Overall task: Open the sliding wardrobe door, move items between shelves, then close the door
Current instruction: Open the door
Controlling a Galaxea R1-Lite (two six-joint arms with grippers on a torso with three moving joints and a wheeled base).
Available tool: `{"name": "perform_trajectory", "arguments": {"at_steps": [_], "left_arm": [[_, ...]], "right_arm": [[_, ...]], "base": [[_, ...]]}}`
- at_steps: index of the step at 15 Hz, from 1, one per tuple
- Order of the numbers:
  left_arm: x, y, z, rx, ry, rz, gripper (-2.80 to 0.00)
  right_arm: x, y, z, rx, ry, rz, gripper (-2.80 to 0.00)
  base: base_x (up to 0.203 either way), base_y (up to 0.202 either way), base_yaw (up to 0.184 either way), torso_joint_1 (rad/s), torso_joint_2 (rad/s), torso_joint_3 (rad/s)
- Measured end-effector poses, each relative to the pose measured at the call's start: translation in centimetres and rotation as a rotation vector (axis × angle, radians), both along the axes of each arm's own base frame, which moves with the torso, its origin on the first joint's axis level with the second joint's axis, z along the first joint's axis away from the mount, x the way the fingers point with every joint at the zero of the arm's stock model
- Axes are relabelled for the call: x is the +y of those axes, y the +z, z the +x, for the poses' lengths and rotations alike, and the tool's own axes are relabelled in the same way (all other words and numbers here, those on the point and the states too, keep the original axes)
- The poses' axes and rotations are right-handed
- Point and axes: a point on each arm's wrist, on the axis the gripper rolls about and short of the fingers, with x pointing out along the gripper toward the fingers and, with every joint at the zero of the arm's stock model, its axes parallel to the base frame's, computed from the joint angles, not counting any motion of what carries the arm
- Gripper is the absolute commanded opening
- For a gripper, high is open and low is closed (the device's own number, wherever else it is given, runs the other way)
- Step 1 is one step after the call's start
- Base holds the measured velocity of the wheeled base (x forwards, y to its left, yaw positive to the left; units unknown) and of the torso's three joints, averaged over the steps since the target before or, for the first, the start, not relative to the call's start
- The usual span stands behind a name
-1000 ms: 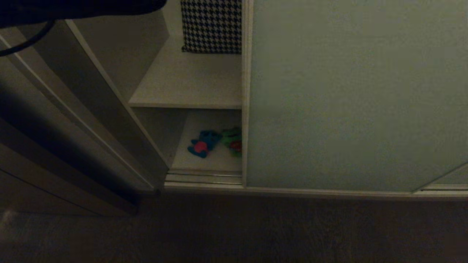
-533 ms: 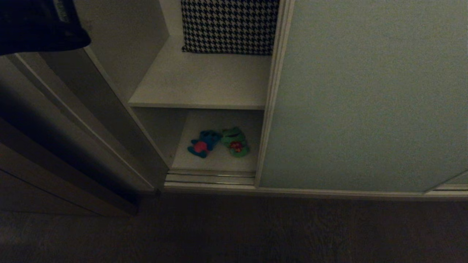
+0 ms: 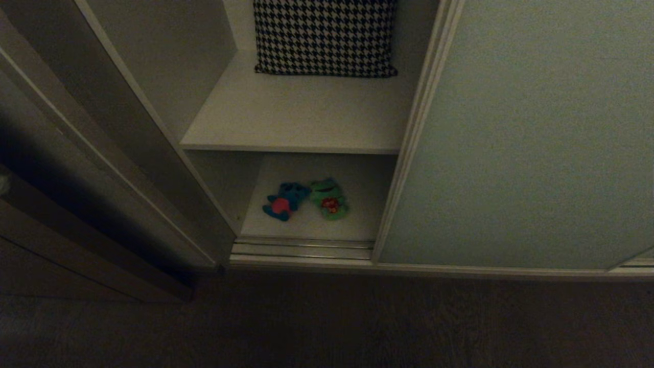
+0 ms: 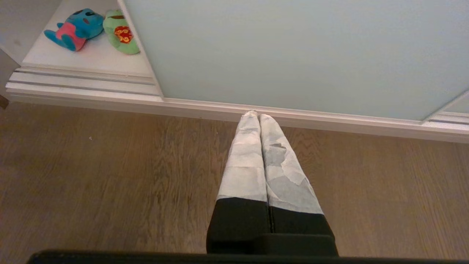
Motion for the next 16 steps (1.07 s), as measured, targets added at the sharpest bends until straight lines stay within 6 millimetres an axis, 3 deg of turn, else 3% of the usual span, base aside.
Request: {"name": "perform_trajectory", "arguments": {"at_steps": [3, 6, 8, 16], "left_arm": [[0.3, -5.8, -5.3, 0.068, 0.005, 0.001, -2.80], [0.5, -11.0, -8.6, 0.076, 0.004, 0.005, -2.80], [0.5, -13.6, -9.3, 0.087, 0.005, 0.004, -2.80], [0.2, -20.8, -10.4, 0.018, -0.057, 0.043, -2.80]], "right_arm": [[0.0, 0.0, 0.0, 0.000, 0.000, 0.000, -2.80], [0.0, 0.0, 0.0, 0.000, 0.000, 0.000, -2.80], [0.0, 0.0, 0.0, 0.000, 0.000, 0.000, -2.80], [0.0, 0.0, 0.0, 0.000, 0.000, 0.000, -2.80]], "base": [[0.000, 0.000, 0.000, 0.000, 0.00, 0.000], [0.000, 0.000, 0.000, 0.000, 0.00, 0.000], [0.000, 0.000, 0.000, 0.000, 0.00, 0.000], [0.000, 0.000, 0.000, 0.000, 0.00, 0.000]]}}
